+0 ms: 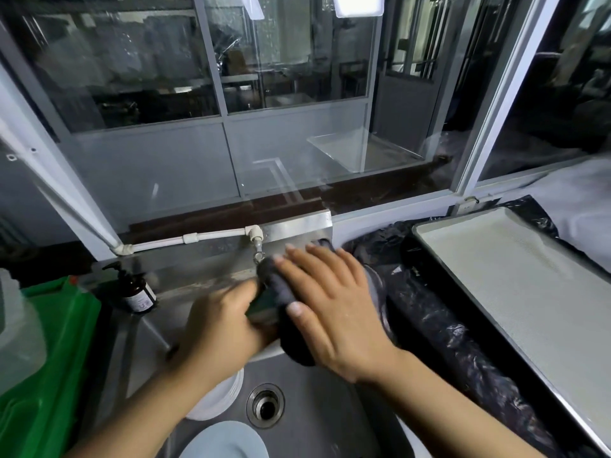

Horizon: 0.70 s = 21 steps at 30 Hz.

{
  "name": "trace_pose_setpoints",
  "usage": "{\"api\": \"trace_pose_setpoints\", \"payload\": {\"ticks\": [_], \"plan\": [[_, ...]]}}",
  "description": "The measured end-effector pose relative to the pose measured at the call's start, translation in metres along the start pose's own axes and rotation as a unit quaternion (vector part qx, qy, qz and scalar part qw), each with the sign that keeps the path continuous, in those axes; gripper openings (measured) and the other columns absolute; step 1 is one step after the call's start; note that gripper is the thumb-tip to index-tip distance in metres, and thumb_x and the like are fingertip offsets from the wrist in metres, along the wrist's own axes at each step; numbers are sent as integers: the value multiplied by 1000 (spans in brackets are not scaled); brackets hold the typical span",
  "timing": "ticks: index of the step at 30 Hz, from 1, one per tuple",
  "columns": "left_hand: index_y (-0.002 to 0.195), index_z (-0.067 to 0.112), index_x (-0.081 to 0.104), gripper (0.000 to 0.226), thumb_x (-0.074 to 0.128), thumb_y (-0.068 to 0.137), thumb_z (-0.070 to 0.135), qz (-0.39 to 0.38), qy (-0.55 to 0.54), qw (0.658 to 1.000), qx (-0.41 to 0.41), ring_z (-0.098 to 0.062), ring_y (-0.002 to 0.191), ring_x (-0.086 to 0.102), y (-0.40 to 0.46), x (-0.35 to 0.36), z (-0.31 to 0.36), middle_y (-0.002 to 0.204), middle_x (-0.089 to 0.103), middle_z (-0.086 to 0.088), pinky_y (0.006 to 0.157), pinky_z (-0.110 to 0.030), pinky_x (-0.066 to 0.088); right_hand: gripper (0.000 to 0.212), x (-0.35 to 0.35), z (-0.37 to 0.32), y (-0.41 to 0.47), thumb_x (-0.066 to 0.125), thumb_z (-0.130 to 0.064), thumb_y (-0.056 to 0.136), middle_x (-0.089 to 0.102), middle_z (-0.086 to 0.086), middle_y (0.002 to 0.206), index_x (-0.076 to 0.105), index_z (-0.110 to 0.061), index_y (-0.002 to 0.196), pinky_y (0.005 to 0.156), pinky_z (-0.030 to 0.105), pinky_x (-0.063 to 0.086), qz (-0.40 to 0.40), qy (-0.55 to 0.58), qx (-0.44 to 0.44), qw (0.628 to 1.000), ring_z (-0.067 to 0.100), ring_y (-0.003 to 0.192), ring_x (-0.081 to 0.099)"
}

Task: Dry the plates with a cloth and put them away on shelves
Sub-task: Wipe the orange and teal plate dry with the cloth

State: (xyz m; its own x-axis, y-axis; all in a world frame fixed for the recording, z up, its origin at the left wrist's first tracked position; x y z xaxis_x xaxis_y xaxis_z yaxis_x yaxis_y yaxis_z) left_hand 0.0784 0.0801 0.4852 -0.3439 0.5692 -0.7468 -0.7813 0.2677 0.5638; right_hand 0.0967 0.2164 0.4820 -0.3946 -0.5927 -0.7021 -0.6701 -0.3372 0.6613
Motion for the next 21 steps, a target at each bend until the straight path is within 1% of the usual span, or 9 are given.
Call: {"api": "trace_pose_setpoints", "payload": {"ticks": [3, 6, 8, 10, 12, 15, 17, 19, 21], "plan": [[60, 10, 55, 31, 53, 68, 40, 12, 6, 1000, -3, -34, 43, 57, -1, 7, -1, 52, 60, -9, 39, -31, 45, 51, 9, -1, 1, 28, -50, 101, 43, 1, 151, 44, -30, 146, 111, 54, 28, 18, -38, -20, 999, 27, 140, 37], [62, 12, 60, 36, 59, 65, 48, 12, 28, 999, -10, -34, 45, 57, -4, 8, -2, 54, 61, -7, 40, -30, 44, 63, 3, 24, -7, 38, -65, 94, 44, 10, 149, 37, -30, 147, 110, 51, 33, 44, -16, -17, 999, 30, 138, 40], [62, 14, 61, 44, 67, 63, 57, 11, 19, 1000, -17, -31, 46, 53, -5, 6, -4, 52, 56, -4, 42, -31, 42, 76, 3, 40, -16, 43, -70, 89, 53, 14, 136, 34, -24, 148, 104, 44, 42, 45, 16, -15, 999, 29, 126, 51], [58, 13, 55, 52, 71, 60, 63, 7, 18, 1000, -23, -30, 46, 49, -6, 5, -8, 49, 46, -2, 42, -32, 41, 80, 5, 48, -22, 43, -73, 87, 60, 13, 115, 30, -24, 149, 90, 39, 50, 38, 23, 0, 999, 28, 103, 60], [60, 13, 54, 53, 71, 56, 62, -7, 9, 999, -32, -29, 49, 50, -6, 7, -12, 50, 46, -1, 44, -35, 43, 77, 5, 48, -22, 39, -74, 88, 61, 11, 97, 33, -23, 146, 75, 38, 52, 42, 10, -1, 999, 27, 84, 61], [60, 13, 53, 51, 68, 53, 62, -27, -6, 999, -33, -25, 48, 52, -9, 8, -20, 51, 50, 1, 43, -35, 45, 66, -3, 42, -19, 39, -71, 90, 59, 6, 84, 47, -20, 132, 62, 34, 52, 65, 2, -17, 998, 23, 71, 58], [63, 14, 58, 53, 69, 54, 64, -51, -11, 999, -16, -21, 50, 54, -9, 8, -20, 54, 53, 4, 46, -34, 44, 58, -10, 35, -19, 44, -69, 90, 58, 3, 79, 51, -22, 124, 58, 33, 51, 75, 5, -31, 997, 21, 66, 58], [66, 21, 54, 49, 73, 54, 65, -80, -42, 996, -6, -8, 54, 51, -10, 7, -26, 61, 53, 13, 51, -26, 42, 53, -17, 26, -19, 49, -68, 89, 58, 1, 75, 54, -24, 119, 56, 30, 50, 86, 4, -46, 995, 20, 62, 57], [75, 31, 55, 48, 78, 54, 66, -108, -108, 987, -41, 1, 63, 55, -13, 8, -45, 71, 59, 21, 58, -20, 46, 51, -28, 22, -17, 55, -67, 87, 58, 0, 74, 57, -26, 116, 58, 26, 49, 98, 4, -53, 994, 18, 63, 58]]}}
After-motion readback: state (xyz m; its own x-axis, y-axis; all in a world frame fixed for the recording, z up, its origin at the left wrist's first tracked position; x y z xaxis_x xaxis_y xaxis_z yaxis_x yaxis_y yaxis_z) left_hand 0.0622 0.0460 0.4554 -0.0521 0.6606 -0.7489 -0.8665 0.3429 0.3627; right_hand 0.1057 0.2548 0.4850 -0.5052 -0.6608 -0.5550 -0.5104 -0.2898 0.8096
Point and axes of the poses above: each hand's wrist, its own y-axis towards the middle knuckle, its own x-axis out of the palm, z = x × y, the point moved 8 cm from there along y, towards the middle knuckle
